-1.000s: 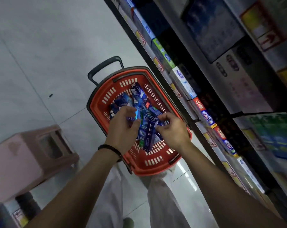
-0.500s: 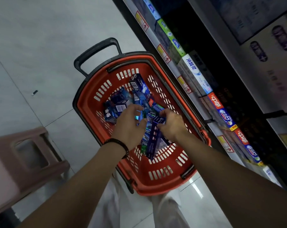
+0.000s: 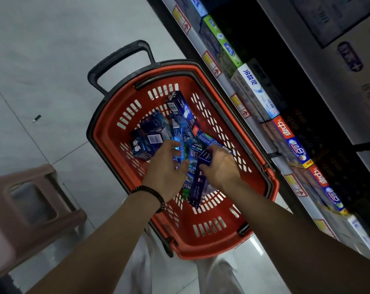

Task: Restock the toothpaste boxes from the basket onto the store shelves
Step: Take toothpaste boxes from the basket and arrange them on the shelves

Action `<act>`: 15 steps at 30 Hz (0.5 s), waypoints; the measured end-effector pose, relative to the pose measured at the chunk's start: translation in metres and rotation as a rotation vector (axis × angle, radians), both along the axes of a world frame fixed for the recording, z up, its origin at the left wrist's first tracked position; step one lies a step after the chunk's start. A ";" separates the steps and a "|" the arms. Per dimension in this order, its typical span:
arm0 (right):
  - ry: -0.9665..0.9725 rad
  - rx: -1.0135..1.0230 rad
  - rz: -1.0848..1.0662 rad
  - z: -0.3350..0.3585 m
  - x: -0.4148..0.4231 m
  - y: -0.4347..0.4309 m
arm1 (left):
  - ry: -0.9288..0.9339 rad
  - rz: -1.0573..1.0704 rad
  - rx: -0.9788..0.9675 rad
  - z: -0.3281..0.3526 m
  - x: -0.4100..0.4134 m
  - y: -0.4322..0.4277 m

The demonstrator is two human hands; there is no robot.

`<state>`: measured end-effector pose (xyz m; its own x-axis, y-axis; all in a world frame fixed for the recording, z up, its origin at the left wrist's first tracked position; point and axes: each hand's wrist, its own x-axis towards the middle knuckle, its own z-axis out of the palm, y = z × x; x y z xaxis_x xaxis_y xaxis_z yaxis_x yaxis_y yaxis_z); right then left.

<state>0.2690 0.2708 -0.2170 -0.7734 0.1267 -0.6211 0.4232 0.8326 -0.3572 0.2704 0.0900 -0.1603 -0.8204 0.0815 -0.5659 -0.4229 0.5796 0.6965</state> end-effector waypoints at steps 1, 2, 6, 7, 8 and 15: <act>-0.002 0.005 0.010 0.002 0.000 0.000 | -0.003 0.009 0.005 0.001 0.000 0.000; -0.010 0.010 0.024 0.005 0.000 -0.001 | -0.001 0.015 0.008 0.001 0.000 -0.001; -0.071 0.061 0.098 0.014 0.005 -0.001 | -0.008 0.025 0.010 0.002 0.000 -0.004; -0.076 0.067 0.101 0.015 0.006 -0.002 | -0.010 0.028 0.009 0.002 0.000 -0.004; -0.075 0.072 0.100 0.017 0.007 -0.003 | -0.010 0.031 0.007 0.002 0.000 -0.005; -0.012 0.053 0.103 0.026 0.020 -0.010 | -0.009 0.047 0.011 0.001 0.002 -0.006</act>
